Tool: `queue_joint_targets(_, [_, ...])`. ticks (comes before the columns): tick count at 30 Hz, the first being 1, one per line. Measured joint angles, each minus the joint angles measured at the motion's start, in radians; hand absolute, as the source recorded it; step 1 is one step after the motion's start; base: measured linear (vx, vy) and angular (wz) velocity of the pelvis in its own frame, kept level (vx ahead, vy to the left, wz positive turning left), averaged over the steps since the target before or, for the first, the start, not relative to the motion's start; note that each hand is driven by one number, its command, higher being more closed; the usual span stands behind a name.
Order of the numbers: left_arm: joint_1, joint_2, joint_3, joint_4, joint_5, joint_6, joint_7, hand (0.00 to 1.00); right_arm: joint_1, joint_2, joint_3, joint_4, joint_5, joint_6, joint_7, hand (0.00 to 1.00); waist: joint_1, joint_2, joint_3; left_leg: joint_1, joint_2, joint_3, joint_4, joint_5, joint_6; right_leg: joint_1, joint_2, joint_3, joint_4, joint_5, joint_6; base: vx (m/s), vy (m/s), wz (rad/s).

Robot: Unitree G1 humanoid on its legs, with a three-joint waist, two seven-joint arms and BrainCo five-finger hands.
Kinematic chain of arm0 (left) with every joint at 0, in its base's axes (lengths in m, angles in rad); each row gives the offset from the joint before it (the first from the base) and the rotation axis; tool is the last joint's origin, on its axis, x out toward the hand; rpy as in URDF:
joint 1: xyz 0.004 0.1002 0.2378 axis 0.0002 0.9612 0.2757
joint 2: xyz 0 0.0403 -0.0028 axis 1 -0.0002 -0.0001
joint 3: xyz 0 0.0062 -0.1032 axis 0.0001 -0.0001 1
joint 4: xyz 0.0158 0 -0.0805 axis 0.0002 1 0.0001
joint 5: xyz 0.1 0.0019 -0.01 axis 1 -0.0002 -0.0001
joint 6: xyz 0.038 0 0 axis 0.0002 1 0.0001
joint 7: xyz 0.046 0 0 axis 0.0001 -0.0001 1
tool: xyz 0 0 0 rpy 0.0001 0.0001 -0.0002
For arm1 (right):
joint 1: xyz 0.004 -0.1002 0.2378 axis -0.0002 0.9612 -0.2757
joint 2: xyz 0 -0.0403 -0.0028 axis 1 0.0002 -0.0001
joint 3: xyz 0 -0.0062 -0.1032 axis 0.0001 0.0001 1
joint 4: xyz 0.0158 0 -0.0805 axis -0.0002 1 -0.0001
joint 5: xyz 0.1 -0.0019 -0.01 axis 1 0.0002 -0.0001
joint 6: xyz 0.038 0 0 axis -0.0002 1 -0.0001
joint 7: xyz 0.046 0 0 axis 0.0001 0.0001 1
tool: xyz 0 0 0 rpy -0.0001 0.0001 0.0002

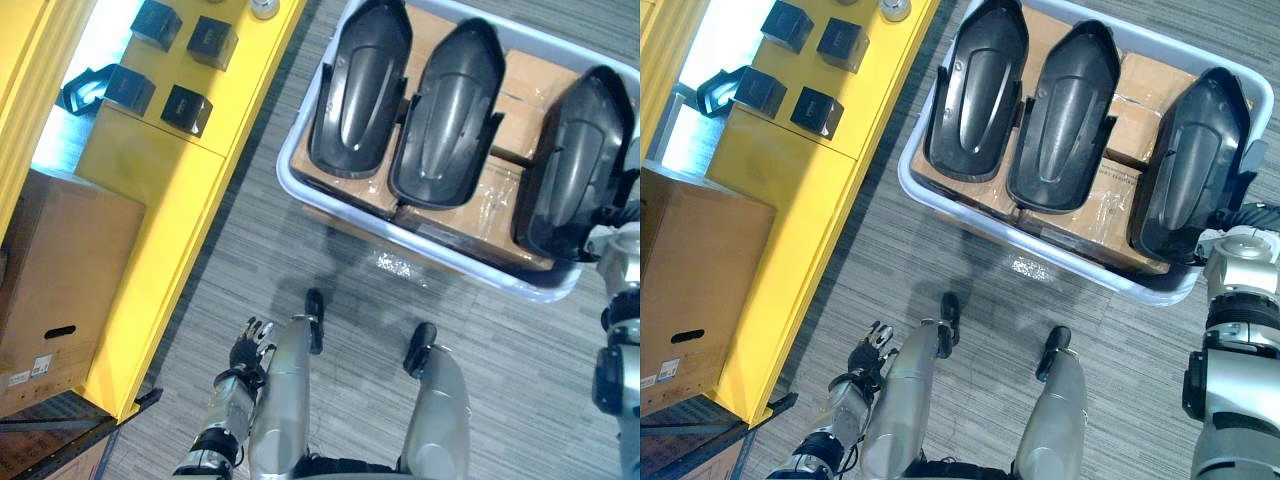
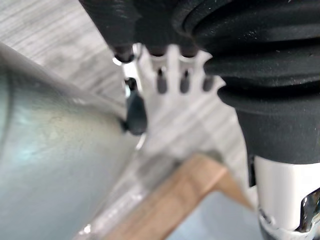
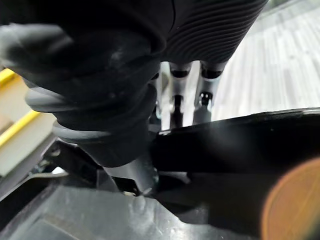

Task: Walk over and take plastic housings, then place them on the shelf

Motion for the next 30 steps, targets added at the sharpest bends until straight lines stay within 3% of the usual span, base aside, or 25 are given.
queue_joint_targets(7, [0.018,-0.01,-0.03,0.001,-0.001,-0.002,0.003,0.0,-0.012,0.003,0.077,-0.049,-0.088,-0.029,0.034,1.0,0.012,0.035,-0.023,0.003,0.004,-0.005,-0.001,0.009,0.001,0.008,0.009,-0.005,-0.002,0.001,0.0,-0.01,-0.041,0.01])
queue_joint_targets(16, [0.04,0.015,-0.051,0.046,-0.001,-0.006,0.023,0.0,-0.013,0.025,0.144,-0.129,-0.252,-0.12,-0.035,1.0,0.014,0.031,-0.025,0.082,0.02,-0.004,-0.043,0.014,0.0,0.116,0.043,-0.023,-0.11,0.043,0.005,0.02,-0.002,-0.04])
queue_joint_targets(19, [0.069,0.022,-0.065,0.047,-0.031,-0.001,0.081,0.0,0.008,0.057,0.144,-0.168,-0.299,-0.123,-0.065,1.0,0.008,0.008,-0.025,0.153,0.02,0.005,-0.078,0.016,-0.003,0.185,0.05,-0.023,-0.153,0.054,0.008,0.06,-0.006,-0.06])
queue_joint_targets(21, [0.093,0.026,-0.04,0.008,-0.031,-0.007,0.167,0.0,0.05,0.075,0.144,-0.226,-0.325,-0.126,-0.097,1.0,0.001,-0.026,-0.03,0.212,0.018,0.009,-0.112,0.021,-0.01,0.237,0.052,-0.026,-0.183,0.054,0.007,0.06,-0.034,-0.01])
queue_joint_targets(22, [0.105,0.037,-0.009,-0.055,-0.029,-0.01,0.228,0.0,0.096,0.08,0.131,-0.29,-0.329,-0.131,-0.117,1.0,-0.001,-0.054,-0.029,0.252,0.016,0.012,-0.147,0.028,-0.018,0.27,0.054,-0.03,-0.204,0.053,0.006,0.04,-0.043,0.0])
queue_joint_targets(25, [0.131,0.084,0.044,-0.242,-0.028,-0.028,0.32,0.0,0.229,0.123,0.059,-0.42,-0.365,-0.131,-0.163,1.0,-0.014,-0.106,-0.034,0.346,0.01,0.009,-0.233,0.055,-0.031,0.358,0.061,-0.054,-0.266,0.057,0.003,0.08,-0.077,0.08])
queue_joint_targets(28, [0.165,0.105,0.081,-0.469,-0.021,-0.059,0.36,0.0,0.351,0.179,-0.009,-0.559,-0.405,-0.134,-0.188,1.0,-0.023,-0.133,-0.044,0.423,0.009,0.01,-0.311,0.079,-0.041,0.437,0.079,-0.065,-0.338,0.081,0.002,0.09,-0.065,0.02])
queue_joint_targets(30, [0.177,0.11,0.088,-0.617,-0.021,-0.077,0.359,0.0,0.443,0.228,-0.022,-0.638,-0.447,-0.154,-0.211,1.0,-0.032,-0.148,-0.098,0.458,0.008,0.017,-0.362,0.09,-0.045,0.477,0.087,-0.078,-0.401,0.098,0.002,0.14,-0.057,-0.03])
